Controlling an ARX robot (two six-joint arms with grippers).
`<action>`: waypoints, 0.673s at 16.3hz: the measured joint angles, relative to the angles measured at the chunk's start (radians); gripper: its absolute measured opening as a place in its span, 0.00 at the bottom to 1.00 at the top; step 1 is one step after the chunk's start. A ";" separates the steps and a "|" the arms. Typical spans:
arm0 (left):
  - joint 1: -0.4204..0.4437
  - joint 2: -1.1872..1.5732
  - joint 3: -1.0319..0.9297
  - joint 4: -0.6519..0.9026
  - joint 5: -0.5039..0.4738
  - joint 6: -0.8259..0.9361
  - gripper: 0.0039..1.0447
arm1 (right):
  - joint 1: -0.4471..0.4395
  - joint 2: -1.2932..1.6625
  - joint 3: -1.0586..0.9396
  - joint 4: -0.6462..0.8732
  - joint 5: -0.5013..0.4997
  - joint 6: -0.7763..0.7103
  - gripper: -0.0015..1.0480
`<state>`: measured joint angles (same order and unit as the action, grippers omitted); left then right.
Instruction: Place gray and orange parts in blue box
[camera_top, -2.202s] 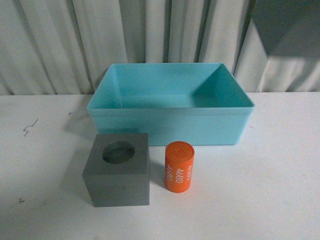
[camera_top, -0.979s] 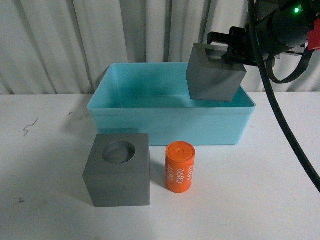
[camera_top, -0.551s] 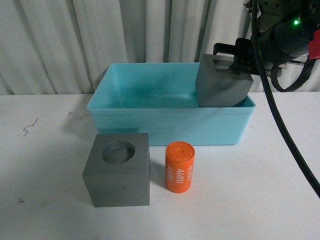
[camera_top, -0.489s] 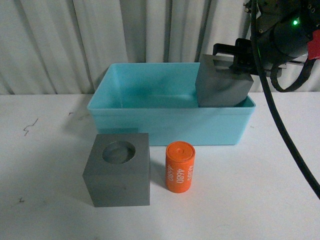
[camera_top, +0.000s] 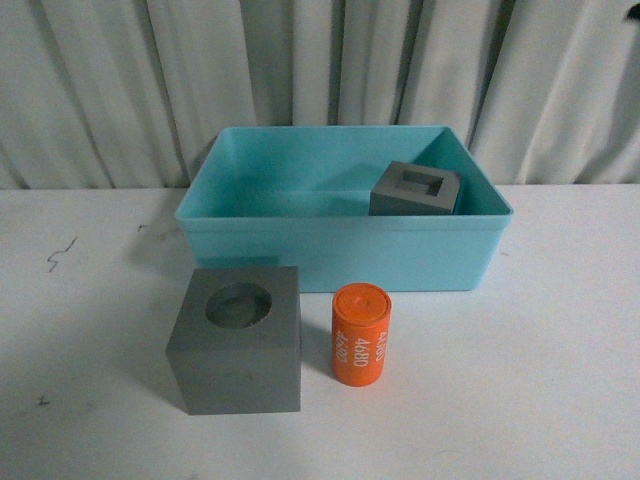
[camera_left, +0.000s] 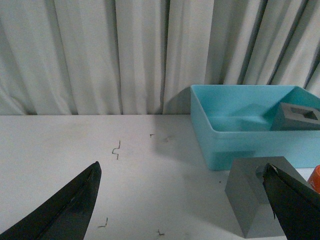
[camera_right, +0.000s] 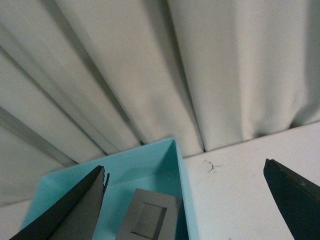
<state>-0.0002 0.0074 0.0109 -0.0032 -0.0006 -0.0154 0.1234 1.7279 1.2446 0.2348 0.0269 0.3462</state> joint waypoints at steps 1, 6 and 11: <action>0.000 0.000 0.000 0.000 0.000 0.000 0.94 | -0.035 -0.156 -0.122 0.021 -0.026 0.025 0.93; 0.000 0.000 0.000 0.000 0.000 0.000 0.94 | 0.045 -0.783 -0.803 -0.289 0.092 0.138 0.94; 0.000 0.000 0.000 0.000 -0.001 0.000 0.94 | 0.013 -0.908 -1.122 0.388 0.111 -0.194 0.58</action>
<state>-0.0002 0.0074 0.0109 -0.0032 -0.0013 -0.0151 0.1368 0.8204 0.1223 0.6231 0.1375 0.1524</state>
